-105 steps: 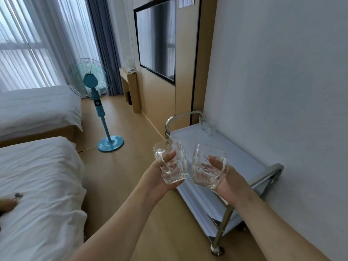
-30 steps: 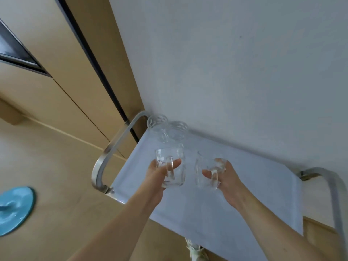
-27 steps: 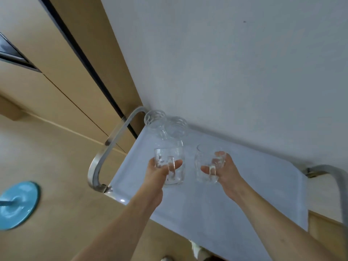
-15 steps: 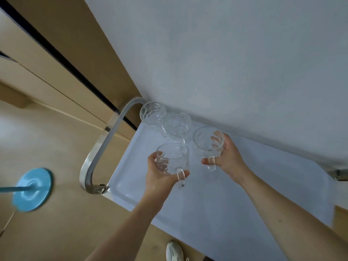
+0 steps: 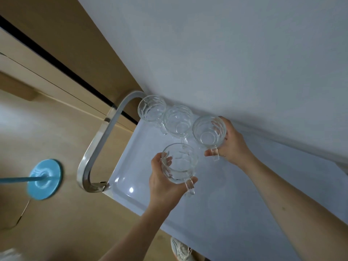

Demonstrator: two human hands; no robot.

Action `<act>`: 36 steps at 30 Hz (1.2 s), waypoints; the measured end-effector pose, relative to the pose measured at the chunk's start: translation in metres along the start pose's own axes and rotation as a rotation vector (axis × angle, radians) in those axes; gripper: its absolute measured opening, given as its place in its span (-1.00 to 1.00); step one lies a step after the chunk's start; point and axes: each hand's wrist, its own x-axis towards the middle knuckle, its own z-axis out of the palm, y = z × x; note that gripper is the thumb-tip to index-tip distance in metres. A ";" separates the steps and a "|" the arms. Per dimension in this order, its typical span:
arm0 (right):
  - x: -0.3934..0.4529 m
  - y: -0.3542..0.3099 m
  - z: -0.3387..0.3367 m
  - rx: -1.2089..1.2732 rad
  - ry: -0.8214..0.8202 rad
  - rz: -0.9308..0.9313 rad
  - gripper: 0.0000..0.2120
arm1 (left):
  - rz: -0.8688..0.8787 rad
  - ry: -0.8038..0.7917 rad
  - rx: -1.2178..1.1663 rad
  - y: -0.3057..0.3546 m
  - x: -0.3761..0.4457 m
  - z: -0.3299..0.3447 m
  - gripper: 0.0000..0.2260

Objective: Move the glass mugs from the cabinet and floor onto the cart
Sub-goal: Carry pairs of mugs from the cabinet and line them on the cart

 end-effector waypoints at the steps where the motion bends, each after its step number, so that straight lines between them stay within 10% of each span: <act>1: 0.001 0.000 0.000 -0.034 0.000 -0.008 0.11 | 0.007 0.003 0.014 0.001 -0.001 0.001 -0.09; 17: -0.086 -0.007 -0.015 0.057 0.356 0.067 -0.62 | 0.115 -0.155 0.115 0.007 -0.024 0.028 -0.14; 25: -0.180 -0.030 -0.012 -0.003 0.117 0.243 0.14 | 0.287 -0.304 0.153 0.016 -0.053 0.075 -0.21; 36: -0.171 -0.030 -0.033 -0.304 0.326 0.251 0.15 | 0.488 -0.428 0.350 0.006 -0.048 0.077 -0.07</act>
